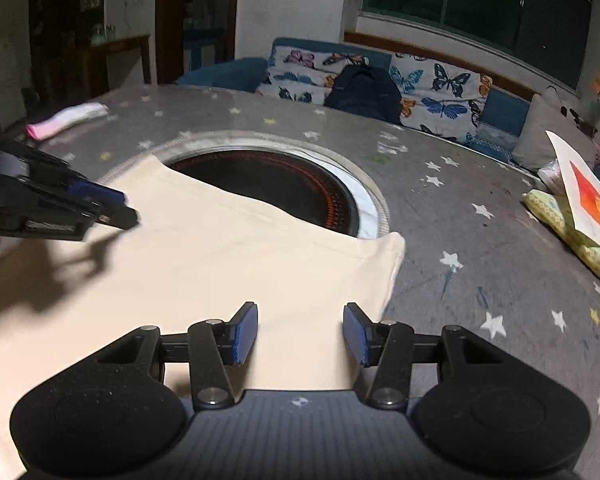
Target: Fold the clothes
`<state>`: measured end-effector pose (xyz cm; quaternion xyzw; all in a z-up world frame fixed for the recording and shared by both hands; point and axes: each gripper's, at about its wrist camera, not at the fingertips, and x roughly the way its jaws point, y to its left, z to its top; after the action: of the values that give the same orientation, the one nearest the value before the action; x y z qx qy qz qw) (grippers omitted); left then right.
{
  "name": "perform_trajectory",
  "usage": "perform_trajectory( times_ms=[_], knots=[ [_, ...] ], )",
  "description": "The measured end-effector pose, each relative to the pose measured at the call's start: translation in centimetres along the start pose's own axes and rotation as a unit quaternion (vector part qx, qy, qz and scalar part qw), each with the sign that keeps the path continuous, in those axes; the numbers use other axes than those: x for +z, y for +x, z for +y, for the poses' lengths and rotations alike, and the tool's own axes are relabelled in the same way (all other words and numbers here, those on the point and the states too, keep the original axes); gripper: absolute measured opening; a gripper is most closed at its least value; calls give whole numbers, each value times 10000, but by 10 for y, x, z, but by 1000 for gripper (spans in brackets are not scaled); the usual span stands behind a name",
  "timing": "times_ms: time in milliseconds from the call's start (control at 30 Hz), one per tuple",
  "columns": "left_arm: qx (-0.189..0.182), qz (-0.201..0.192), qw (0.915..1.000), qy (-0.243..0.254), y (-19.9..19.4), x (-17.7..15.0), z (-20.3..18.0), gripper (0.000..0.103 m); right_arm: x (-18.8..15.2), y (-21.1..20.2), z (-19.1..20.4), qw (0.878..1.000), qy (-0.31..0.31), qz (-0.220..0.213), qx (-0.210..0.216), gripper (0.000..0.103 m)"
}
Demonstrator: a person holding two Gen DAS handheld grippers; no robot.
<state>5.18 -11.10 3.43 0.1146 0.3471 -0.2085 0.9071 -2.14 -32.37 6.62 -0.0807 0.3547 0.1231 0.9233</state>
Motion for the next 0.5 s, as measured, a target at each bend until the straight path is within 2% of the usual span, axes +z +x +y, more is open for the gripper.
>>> perform_trajectory(
  times_ms=[100, 267, 367, 467, 500],
  knots=[
    [8, -52, 10000, 34, -14, -6, -7, 41, -7, -16, 13, 9997, -37, -97, 230, 54],
    [-80, -75, 9999, -76, -33, -14, -16, 47, -26, -34, 36, 9979, -105, -108, 633, 58],
    [-108, -44, 9998, -159, -43, -22, -21, 57, -38, -37, 41, 9976, -7, -74, 687, 60],
    [-118, 15, 9997, -227, -52, -31, -25, 63, -47, -39, 43, 9978, 80, -145, 646, 64],
    [-118, 39, 9996, -248, -55, -34, -26, 70, -50, -39, 44, 9978, 69, -181, 636, 68]
  ],
)
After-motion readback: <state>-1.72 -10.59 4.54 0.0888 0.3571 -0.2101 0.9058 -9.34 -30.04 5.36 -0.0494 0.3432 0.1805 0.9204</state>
